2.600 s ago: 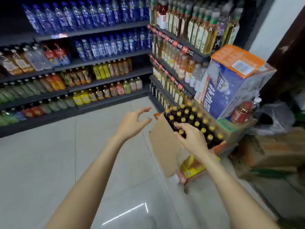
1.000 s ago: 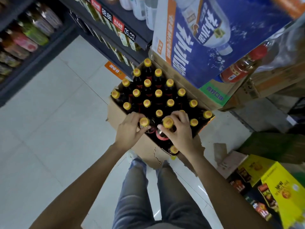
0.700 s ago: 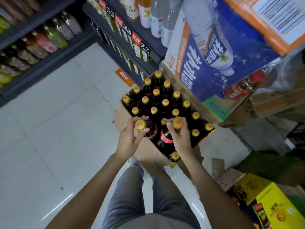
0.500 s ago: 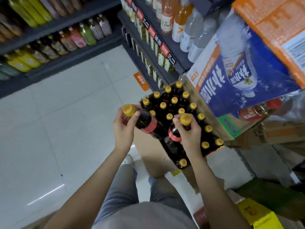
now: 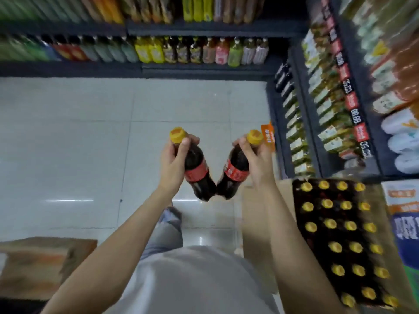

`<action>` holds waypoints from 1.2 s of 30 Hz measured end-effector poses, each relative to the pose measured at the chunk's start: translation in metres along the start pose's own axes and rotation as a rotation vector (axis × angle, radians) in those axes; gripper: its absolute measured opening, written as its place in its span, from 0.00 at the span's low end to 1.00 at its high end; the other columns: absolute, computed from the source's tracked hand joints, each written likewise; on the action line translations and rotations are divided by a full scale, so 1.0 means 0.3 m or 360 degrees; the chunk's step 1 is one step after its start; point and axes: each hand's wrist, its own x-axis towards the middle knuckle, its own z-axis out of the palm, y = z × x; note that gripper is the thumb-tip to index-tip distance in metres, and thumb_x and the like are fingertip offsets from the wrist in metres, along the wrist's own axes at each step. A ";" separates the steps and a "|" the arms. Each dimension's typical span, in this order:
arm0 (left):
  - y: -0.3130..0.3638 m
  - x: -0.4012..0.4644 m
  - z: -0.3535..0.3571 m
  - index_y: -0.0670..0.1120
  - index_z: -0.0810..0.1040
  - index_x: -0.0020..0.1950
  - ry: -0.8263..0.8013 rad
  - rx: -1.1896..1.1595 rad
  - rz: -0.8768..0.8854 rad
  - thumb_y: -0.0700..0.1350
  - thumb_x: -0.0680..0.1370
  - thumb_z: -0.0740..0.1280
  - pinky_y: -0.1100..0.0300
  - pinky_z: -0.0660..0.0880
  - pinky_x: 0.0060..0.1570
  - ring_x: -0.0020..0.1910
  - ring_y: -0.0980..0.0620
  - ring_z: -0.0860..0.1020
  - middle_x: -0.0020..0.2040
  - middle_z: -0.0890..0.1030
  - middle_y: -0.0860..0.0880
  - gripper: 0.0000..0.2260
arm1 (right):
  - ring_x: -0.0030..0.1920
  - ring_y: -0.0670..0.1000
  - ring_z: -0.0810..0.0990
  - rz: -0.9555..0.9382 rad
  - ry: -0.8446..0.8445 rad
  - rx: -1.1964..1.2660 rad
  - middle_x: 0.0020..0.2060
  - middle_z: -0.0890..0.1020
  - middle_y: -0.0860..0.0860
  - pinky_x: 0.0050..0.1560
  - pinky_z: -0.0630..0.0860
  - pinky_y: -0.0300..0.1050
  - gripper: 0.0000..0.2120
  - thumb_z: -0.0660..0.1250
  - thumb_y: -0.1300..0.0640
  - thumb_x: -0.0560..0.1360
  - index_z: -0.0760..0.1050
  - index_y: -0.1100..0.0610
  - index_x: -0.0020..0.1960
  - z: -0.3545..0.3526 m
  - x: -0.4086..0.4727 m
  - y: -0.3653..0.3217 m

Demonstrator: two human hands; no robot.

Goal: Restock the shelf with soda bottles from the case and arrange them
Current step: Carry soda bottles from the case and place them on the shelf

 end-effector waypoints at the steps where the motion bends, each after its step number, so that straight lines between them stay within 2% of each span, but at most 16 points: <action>1: 0.005 0.070 -0.093 0.41 0.77 0.45 0.0028 0.0033 -0.0002 0.56 0.76 0.57 0.64 0.72 0.52 0.46 0.55 0.78 0.44 0.80 0.49 0.19 | 0.43 0.44 0.79 -0.0002 -0.0020 0.0013 0.39 0.82 0.50 0.50 0.74 0.36 0.10 0.67 0.51 0.72 0.78 0.58 0.44 0.117 0.045 -0.009; 3: 0.014 0.203 -0.280 0.42 0.76 0.45 0.0056 0.0127 0.0011 0.56 0.76 0.59 0.63 0.72 0.51 0.45 0.55 0.78 0.43 0.80 0.49 0.18 | 0.40 0.44 0.79 -0.0024 -0.0022 0.0042 0.38 0.81 0.51 0.47 0.74 0.35 0.12 0.68 0.51 0.70 0.78 0.61 0.43 0.352 0.127 -0.039; 6: 0.032 0.382 -0.553 0.39 0.75 0.46 0.0054 0.0307 0.0052 0.57 0.75 0.61 0.55 0.73 0.50 0.44 0.48 0.78 0.42 0.80 0.44 0.20 | 0.35 0.42 0.77 -0.0080 0.0062 0.0099 0.34 0.79 0.53 0.41 0.73 0.32 0.10 0.67 0.56 0.67 0.77 0.64 0.40 0.699 0.236 -0.101; 8: 0.044 0.477 -0.715 0.37 0.75 0.47 0.0117 0.0345 0.0074 0.58 0.74 0.63 0.59 0.73 0.48 0.43 0.47 0.78 0.41 0.80 0.40 0.22 | 0.35 0.43 0.77 -0.0146 0.0038 0.0107 0.34 0.79 0.54 0.41 0.73 0.31 0.09 0.67 0.58 0.67 0.76 0.65 0.38 0.903 0.299 -0.146; 10: 0.053 0.570 -0.861 0.36 0.74 0.45 0.0269 0.0365 0.0059 0.56 0.73 0.66 0.66 0.71 0.43 0.40 0.49 0.77 0.39 0.79 0.40 0.20 | 0.35 0.43 0.78 -0.0220 -0.0032 0.0067 0.33 0.80 0.54 0.41 0.73 0.31 0.06 0.67 0.59 0.66 0.76 0.63 0.35 1.079 0.374 -0.186; 13: 0.037 0.716 -1.053 0.40 0.75 0.40 0.0565 0.0395 0.0015 0.53 0.70 0.68 0.71 0.70 0.39 0.35 0.57 0.76 0.34 0.78 0.48 0.15 | 0.35 0.41 0.78 -0.0326 -0.0211 0.0011 0.32 0.80 0.52 0.41 0.73 0.31 0.04 0.66 0.60 0.66 0.76 0.59 0.33 1.296 0.508 -0.249; 15: 0.026 0.831 -1.171 0.43 0.76 0.38 0.0706 0.0409 -0.0009 0.58 0.68 0.68 0.67 0.71 0.40 0.35 0.57 0.76 0.34 0.79 0.49 0.17 | 0.35 0.41 0.79 -0.0388 -0.0345 -0.0016 0.33 0.81 0.52 0.41 0.73 0.31 0.05 0.66 0.60 0.66 0.77 0.62 0.35 1.421 0.613 -0.295; 16: 0.022 0.897 -1.231 0.42 0.76 0.38 0.0744 0.0412 -0.0010 0.58 0.68 0.68 0.62 0.72 0.42 0.37 0.53 0.77 0.34 0.79 0.48 0.18 | 0.36 0.41 0.79 -0.0410 -0.0417 -0.0030 0.33 0.81 0.52 0.42 0.73 0.31 0.05 0.66 0.60 0.67 0.77 0.63 0.35 1.484 0.671 -0.323; 18: 0.039 1.035 -1.345 0.40 0.76 0.37 0.0763 0.0395 0.0051 0.57 0.70 0.69 0.55 0.74 0.44 0.38 0.46 0.79 0.36 0.80 0.42 0.19 | 0.38 0.45 0.80 -0.0475 -0.0572 -0.0072 0.34 0.81 0.54 0.43 0.74 0.34 0.04 0.66 0.60 0.66 0.78 0.60 0.34 1.613 0.802 -0.385; 19: 0.056 1.106 -1.401 0.40 0.77 0.37 0.0761 0.0401 0.0106 0.57 0.70 0.69 0.54 0.74 0.44 0.39 0.45 0.79 0.35 0.81 0.42 0.19 | 0.39 0.47 0.80 -0.0527 -0.0658 -0.0093 0.34 0.82 0.54 0.44 0.75 0.35 0.04 0.66 0.61 0.66 0.78 0.59 0.33 1.680 0.872 -0.422; 22: 0.151 1.314 -1.542 0.45 0.78 0.35 0.0789 0.0326 0.0259 0.54 0.70 0.69 0.63 0.74 0.43 0.37 0.54 0.80 0.34 0.82 0.51 0.13 | 0.38 0.48 0.81 -0.0686 -0.0909 -0.0109 0.32 0.82 0.50 0.45 0.75 0.37 0.06 0.66 0.63 0.68 0.78 0.60 0.33 1.887 1.079 -0.555; 24: 0.223 1.459 -1.627 0.49 0.78 0.34 0.0840 0.0237 0.0338 0.52 0.71 0.70 0.66 0.74 0.43 0.37 0.56 0.80 0.33 0.82 0.52 0.09 | 0.38 0.50 0.81 -0.0761 -0.1042 -0.0088 0.32 0.82 0.49 0.46 0.76 0.41 0.09 0.66 0.62 0.69 0.78 0.53 0.32 2.026 1.201 -0.650; 27: 0.329 1.684 -1.760 0.54 0.77 0.37 0.0900 0.0182 0.0589 0.49 0.73 0.69 0.54 0.77 0.45 0.38 0.47 0.81 0.34 0.80 0.48 0.05 | 0.39 0.52 0.81 -0.0876 -0.1150 -0.0011 0.33 0.83 0.50 0.46 0.77 0.43 0.05 0.67 0.57 0.69 0.76 0.51 0.35 2.228 1.351 -0.791; 29: 0.375 1.838 -1.843 0.50 0.76 0.39 0.0945 0.0229 0.0746 0.47 0.74 0.68 0.48 0.78 0.44 0.38 0.45 0.80 0.34 0.80 0.51 0.05 | 0.39 0.50 0.81 -0.0988 -0.1107 0.0045 0.33 0.83 0.50 0.46 0.76 0.39 0.04 0.65 0.54 0.70 0.76 0.53 0.37 2.346 1.429 -0.867; 31: 0.401 2.011 -1.932 0.47 0.76 0.39 0.0989 0.0266 0.0870 0.46 0.75 0.68 0.46 0.78 0.43 0.37 0.45 0.81 0.34 0.81 0.52 0.06 | 0.39 0.49 0.81 -0.1115 -0.0961 0.0121 0.34 0.83 0.48 0.47 0.75 0.38 0.06 0.65 0.55 0.71 0.77 0.50 0.36 2.474 1.513 -0.927; 36: 0.423 2.456 -2.160 0.45 0.76 0.38 0.1110 0.0231 0.1097 0.46 0.75 0.69 0.43 0.76 0.42 0.37 0.41 0.79 0.35 0.80 0.42 0.08 | 0.40 0.56 0.81 -0.1405 -0.0380 0.0430 0.34 0.82 0.51 0.48 0.76 0.48 0.08 0.64 0.59 0.73 0.76 0.51 0.37 2.815 1.725 -1.028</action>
